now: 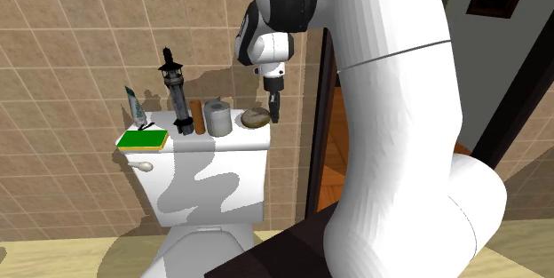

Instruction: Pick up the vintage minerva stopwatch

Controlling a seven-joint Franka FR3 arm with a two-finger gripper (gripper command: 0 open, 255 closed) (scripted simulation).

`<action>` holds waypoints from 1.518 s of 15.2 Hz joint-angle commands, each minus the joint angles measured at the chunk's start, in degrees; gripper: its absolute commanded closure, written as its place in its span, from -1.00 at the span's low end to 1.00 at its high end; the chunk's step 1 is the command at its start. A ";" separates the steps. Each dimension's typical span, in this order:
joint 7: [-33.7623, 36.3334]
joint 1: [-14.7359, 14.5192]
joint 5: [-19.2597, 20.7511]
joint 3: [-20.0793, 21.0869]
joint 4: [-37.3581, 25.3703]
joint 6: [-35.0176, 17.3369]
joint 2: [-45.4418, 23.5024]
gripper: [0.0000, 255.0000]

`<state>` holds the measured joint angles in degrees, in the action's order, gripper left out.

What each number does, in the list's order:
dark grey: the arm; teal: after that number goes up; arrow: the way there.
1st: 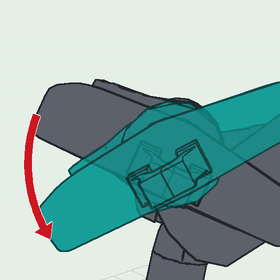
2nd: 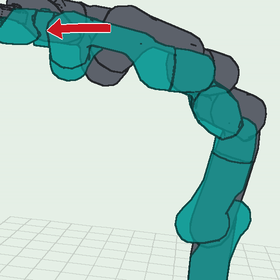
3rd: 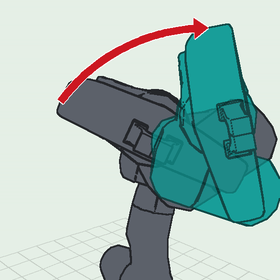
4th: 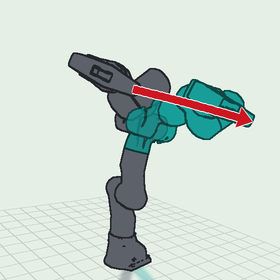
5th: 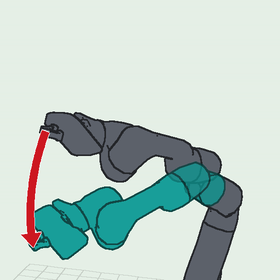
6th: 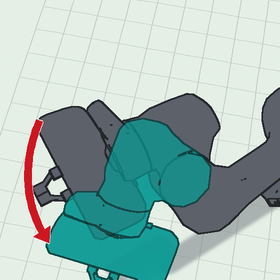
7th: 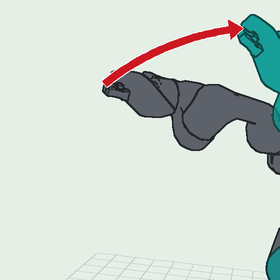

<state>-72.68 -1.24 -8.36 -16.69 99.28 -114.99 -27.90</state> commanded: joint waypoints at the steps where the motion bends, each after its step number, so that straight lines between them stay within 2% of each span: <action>1: -0.01 0.00 -0.01 0.01 0.01 -0.03 -0.01 1.00; 8: 0.01 -0.01 -0.01 0.01 0.04 -0.06 0.00 1.00; 23: 1.04 -0.44 1.70 -0.81 -4.55 9.34 5.02 1.00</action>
<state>-71.80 -1.60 -6.78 -17.47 95.16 -106.44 -23.23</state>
